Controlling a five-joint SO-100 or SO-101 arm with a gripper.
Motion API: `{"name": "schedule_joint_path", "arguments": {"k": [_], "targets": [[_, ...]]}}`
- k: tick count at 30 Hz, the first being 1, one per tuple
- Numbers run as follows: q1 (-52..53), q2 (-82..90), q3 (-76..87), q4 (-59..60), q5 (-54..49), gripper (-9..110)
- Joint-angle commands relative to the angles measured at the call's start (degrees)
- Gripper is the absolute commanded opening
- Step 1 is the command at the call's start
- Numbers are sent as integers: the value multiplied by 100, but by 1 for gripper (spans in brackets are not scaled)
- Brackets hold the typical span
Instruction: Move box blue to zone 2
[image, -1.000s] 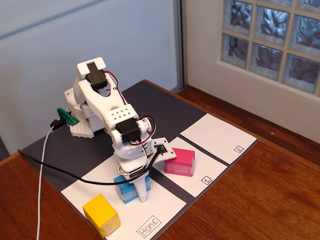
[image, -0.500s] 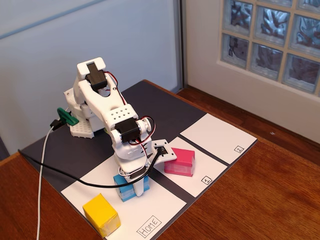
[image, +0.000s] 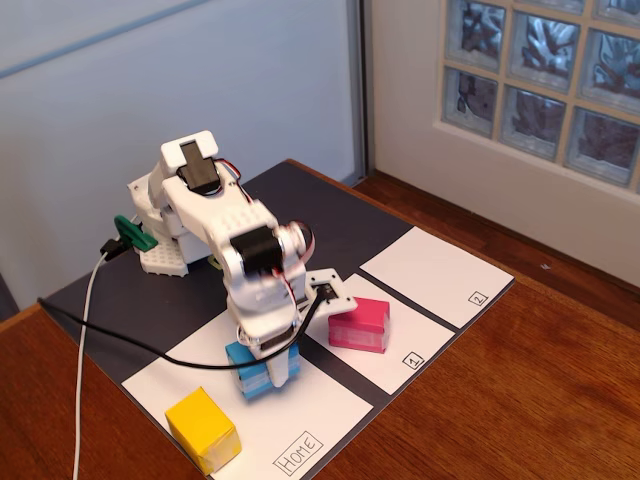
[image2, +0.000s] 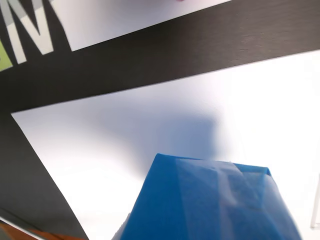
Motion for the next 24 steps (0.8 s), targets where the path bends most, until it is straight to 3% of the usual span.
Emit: {"name": "schedule_joint_path", "arguments": {"k": [1,11,24], "targets": [[-53,703,-237,949,18,0],[-255,2584,879,949,290,0],[-940,5326,3762,949,1283,0]]}}
